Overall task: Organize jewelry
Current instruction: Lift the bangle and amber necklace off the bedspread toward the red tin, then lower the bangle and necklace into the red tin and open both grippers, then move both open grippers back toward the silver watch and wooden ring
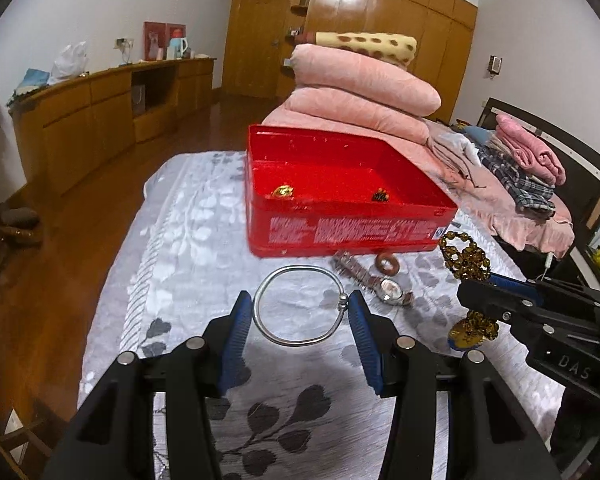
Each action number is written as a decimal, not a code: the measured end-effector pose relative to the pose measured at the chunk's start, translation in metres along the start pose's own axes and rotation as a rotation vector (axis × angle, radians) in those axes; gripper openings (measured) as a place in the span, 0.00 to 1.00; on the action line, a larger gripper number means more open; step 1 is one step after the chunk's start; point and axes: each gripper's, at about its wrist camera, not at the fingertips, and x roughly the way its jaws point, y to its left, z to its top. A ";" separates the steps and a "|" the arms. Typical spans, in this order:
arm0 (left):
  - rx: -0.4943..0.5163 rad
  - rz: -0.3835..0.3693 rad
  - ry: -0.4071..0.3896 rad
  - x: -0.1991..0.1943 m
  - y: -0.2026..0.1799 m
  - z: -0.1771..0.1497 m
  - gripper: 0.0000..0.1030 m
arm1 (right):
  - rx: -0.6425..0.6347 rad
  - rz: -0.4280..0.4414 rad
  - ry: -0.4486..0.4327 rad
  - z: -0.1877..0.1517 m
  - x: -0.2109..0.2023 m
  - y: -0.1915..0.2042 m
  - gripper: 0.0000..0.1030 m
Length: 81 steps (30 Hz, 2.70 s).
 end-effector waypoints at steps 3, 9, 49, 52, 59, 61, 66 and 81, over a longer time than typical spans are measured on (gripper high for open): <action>0.007 -0.005 -0.011 0.000 -0.004 0.005 0.48 | 0.004 -0.001 -0.009 0.003 -0.002 -0.003 0.19; 0.022 -0.011 -0.036 0.000 -0.011 0.019 0.48 | 0.005 -0.003 -0.040 0.014 -0.010 -0.007 0.19; -0.008 0.031 -0.083 0.094 -0.012 0.121 0.48 | 0.089 -0.049 -0.087 0.122 0.055 -0.068 0.22; -0.018 0.022 -0.071 0.098 -0.008 0.117 0.56 | 0.084 -0.077 -0.100 0.120 0.055 -0.072 0.42; -0.016 0.023 -0.126 0.070 -0.004 0.108 0.79 | 0.094 -0.101 -0.154 0.103 0.029 -0.077 0.61; 0.002 0.057 -0.137 0.058 -0.003 0.099 0.83 | 0.095 -0.105 -0.159 0.095 0.023 -0.078 0.68; 0.005 0.079 -0.140 0.038 0.000 0.079 0.90 | 0.091 -0.107 -0.150 0.069 0.012 -0.075 0.77; -0.005 0.114 -0.062 0.026 0.006 0.021 0.92 | 0.062 -0.094 -0.055 0.008 0.020 -0.056 0.82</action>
